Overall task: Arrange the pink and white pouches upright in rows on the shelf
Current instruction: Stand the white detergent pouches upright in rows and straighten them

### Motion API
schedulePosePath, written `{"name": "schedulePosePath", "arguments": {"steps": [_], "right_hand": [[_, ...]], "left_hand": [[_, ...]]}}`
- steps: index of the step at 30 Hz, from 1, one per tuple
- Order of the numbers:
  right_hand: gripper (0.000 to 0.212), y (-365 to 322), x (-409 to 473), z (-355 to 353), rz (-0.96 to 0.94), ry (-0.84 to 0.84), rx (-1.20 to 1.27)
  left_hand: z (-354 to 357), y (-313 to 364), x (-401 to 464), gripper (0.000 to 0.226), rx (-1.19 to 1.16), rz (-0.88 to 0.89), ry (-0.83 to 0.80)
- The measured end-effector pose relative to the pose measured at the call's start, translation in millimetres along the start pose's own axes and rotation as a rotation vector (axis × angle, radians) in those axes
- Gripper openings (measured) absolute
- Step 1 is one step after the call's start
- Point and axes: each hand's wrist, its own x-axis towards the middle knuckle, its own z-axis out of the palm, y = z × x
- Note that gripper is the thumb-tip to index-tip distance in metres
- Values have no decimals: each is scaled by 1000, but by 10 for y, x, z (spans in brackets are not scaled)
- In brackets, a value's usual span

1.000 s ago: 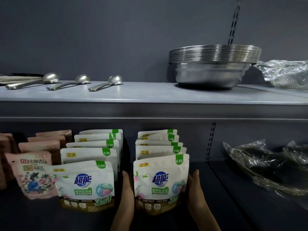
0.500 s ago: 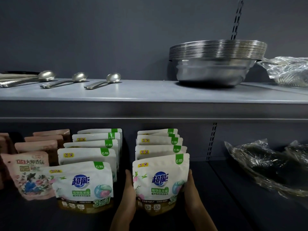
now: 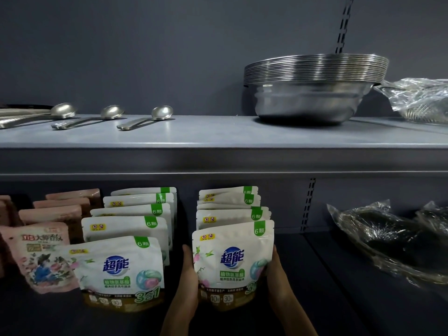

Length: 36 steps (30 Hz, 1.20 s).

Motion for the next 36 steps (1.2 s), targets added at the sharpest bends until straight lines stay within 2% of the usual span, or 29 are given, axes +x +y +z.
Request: {"name": "schedulePosePath", "arguments": {"steps": [4,22,36], "right_hand": [[44,-45,-38,10,5,-3,-12],[47,-30,22,22,19,8,27],[56,26,77,-22,33,20,54]], "left_hand": [[13,22,26,60,6,-58,13],[29,55,62,62,3,-88,50],[62,66,-72,62,49,26,37]]}}
